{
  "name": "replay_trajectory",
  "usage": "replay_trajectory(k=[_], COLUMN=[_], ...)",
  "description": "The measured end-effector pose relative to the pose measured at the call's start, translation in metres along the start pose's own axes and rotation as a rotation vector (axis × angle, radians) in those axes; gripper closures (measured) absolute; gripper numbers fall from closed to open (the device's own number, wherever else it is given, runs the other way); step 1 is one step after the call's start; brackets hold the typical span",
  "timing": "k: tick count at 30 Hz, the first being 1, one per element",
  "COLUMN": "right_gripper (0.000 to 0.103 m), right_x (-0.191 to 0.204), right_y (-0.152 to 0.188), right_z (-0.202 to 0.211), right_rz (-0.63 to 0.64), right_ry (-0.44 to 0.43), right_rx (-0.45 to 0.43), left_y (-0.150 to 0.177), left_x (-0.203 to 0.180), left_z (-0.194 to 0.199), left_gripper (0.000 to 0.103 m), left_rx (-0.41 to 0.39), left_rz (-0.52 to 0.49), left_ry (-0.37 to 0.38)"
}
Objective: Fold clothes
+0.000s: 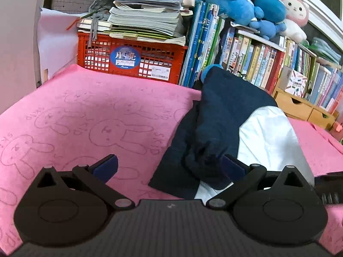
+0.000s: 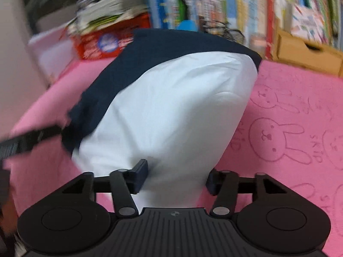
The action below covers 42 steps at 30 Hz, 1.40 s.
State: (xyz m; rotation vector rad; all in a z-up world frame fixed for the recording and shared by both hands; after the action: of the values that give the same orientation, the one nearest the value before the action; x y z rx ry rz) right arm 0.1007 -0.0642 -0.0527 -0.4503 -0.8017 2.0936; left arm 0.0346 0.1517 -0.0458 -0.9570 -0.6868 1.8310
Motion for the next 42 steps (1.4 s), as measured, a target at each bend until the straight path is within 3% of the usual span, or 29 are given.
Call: replay_trajectory(k=[4,7,11,14,18,23,27,36,42], right_gripper=[0.037,0.036,0.026,0.018,0.016,0.016,0.028,0.026,0.023], right_x=[0.03,0.047,0.045,0.037,0.02,0.007,0.002,-0.002,-0.008], right_y=[0.022,0.04,0.049,0.047,0.042,0.033,0.016,0.018,0.034], right_z=[0.015,0.024,0.044,0.056,0.06,0.055,0.044,-0.006,-0.006], right_rz=[0.187,0.295,0.282,0.259,0.215,0.147,0.105,0.109,0.058], right_ry=[0.033,0.039,0.006,0.014,0.044,0.065,0.066,0.104,0.032], right_rx=[0.021,0.027,-0.026,-0.061,-0.076,-0.117,-0.18,-0.085,-0.044], left_y=[0.001,0.003,0.014,0.019,0.02,0.022,0.022,0.022,0.022], left_x=[-0.007,-0.018,-0.022,-0.008,-0.008,-0.007,-0.008,-0.008,-0.008], left_z=[-0.006,-0.014,-0.042,-0.052,-0.053,-0.053,-0.053,-0.052,-0.052], left_gripper=[0.0,0.0,0.0,0.0,0.0,0.0,0.0,0.0,0.0], left_rx=[0.017,0.002,0.045,0.072,0.076,0.075,0.072,0.067,0.066], left_rz=[-0.001,-0.06,-0.128,-0.065,-0.088,-0.094,-0.09,-0.092,-0.094], left_ry=[-0.023,-0.029,-0.114,-0.091,-0.095,-0.092,-0.089,-0.086,-0.087])
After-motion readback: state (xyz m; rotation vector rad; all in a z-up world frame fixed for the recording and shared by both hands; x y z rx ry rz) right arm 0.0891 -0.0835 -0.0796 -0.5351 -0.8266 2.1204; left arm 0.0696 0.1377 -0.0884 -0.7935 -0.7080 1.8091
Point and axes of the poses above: each gripper's, at about its wrist camera, not at the fingertips, and z roughly against the way its jaws point, x to its left, y to its underside, the point moved 3 cm from there along -z, roughly the way its jaws point, and after that the axes turned 11 degrees about z, right-handed, at the moved point
